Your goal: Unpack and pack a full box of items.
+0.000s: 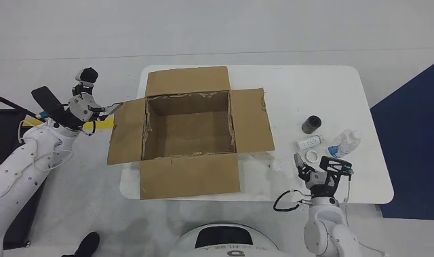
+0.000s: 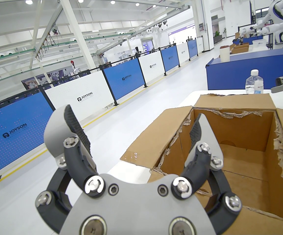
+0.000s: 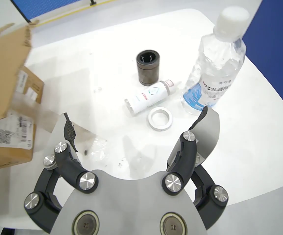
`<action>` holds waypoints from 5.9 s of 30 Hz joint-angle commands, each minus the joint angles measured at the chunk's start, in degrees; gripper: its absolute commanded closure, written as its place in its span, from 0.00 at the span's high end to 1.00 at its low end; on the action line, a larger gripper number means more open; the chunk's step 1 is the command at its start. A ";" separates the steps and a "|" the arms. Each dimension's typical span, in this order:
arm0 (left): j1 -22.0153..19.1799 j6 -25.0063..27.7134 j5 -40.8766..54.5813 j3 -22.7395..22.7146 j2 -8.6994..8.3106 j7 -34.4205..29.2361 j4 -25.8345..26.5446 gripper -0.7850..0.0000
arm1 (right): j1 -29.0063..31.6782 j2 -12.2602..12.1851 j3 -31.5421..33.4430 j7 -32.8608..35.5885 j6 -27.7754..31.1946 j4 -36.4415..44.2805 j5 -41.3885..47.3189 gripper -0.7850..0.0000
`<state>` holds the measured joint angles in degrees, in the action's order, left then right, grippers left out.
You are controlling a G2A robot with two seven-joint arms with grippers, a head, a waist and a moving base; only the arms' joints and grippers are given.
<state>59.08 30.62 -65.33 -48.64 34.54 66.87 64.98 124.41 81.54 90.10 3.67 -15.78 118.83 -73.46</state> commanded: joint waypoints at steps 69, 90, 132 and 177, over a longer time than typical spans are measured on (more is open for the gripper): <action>0.00 0.00 0.00 0.00 0.00 0.00 0.00 1.00 | -9.97 -0.18 4.04 23.13 -5.21 -6.84 -4.23 0.00; 0.00 0.00 0.00 0.00 0.00 0.00 0.00 1.00 | 2.05 -1.48 8.81 6.86 33.72 4.60 21.24 0.00; 0.00 0.00 0.00 0.00 0.00 0.00 0.00 1.00 | -39.76 0.86 -31.38 33.45 9.56 -6.66 4.51 0.00; 0.00 0.00 0.00 0.00 0.00 0.00 0.00 1.00 | -8.52 -1.67 20.04 -7.94 10.35 -2.79 49.10 1.00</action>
<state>59.08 30.62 -65.33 -48.64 34.54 66.87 64.98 116.65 79.92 110.26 -4.76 -4.81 116.87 -23.57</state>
